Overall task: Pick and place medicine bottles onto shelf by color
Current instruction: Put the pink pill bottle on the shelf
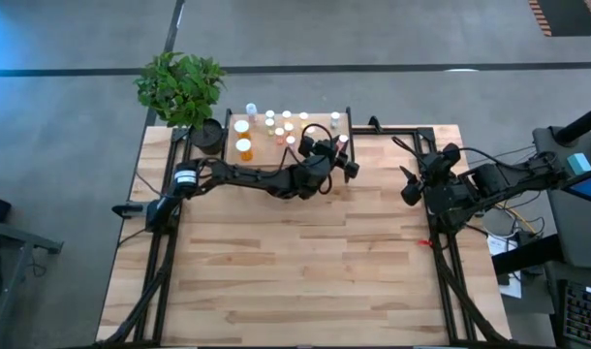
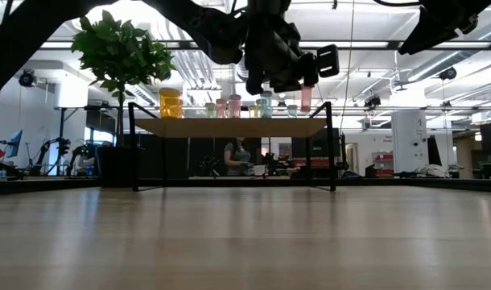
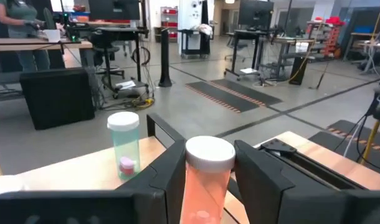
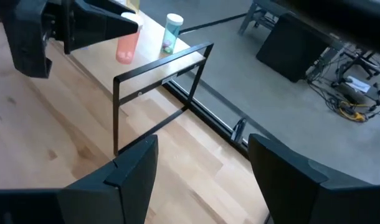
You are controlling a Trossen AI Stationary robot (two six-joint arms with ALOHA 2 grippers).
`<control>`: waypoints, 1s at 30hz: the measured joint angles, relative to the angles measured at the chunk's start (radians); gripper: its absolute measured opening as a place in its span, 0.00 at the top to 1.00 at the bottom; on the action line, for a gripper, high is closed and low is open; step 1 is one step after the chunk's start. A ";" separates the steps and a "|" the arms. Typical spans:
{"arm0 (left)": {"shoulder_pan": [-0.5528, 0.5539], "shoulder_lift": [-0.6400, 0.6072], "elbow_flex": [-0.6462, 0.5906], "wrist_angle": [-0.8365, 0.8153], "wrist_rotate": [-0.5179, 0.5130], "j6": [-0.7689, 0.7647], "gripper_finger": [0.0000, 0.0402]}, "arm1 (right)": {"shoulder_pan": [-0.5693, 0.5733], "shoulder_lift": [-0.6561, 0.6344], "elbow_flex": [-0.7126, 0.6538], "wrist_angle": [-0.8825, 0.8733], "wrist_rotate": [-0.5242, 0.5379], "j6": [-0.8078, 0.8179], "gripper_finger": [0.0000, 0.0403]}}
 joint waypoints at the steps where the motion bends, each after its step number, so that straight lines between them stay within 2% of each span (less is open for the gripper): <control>1: 0.002 0.000 0.000 0.000 0.000 -0.001 0.73 | 0.000 0.000 0.000 0.000 0.000 0.000 0.41; 10: 0.023 0.002 0.000 -0.006 -0.003 -0.061 0.73 | 0.000 0.000 0.000 0.000 0.001 0.000 0.41; 19: 0.027 0.002 0.000 -0.049 0.004 -0.054 0.73 | 0.000 0.000 0.000 -0.001 0.022 0.000 0.41; 25: 0.027 0.003 -0.001 -0.057 0.069 -0.054 0.73 | 0.000 0.000 0.000 -0.001 0.027 0.005 0.41; 30: 0.027 0.003 -0.001 -0.057 0.071 -0.053 0.73 | 0.000 0.000 0.000 -0.001 0.037 0.028 0.41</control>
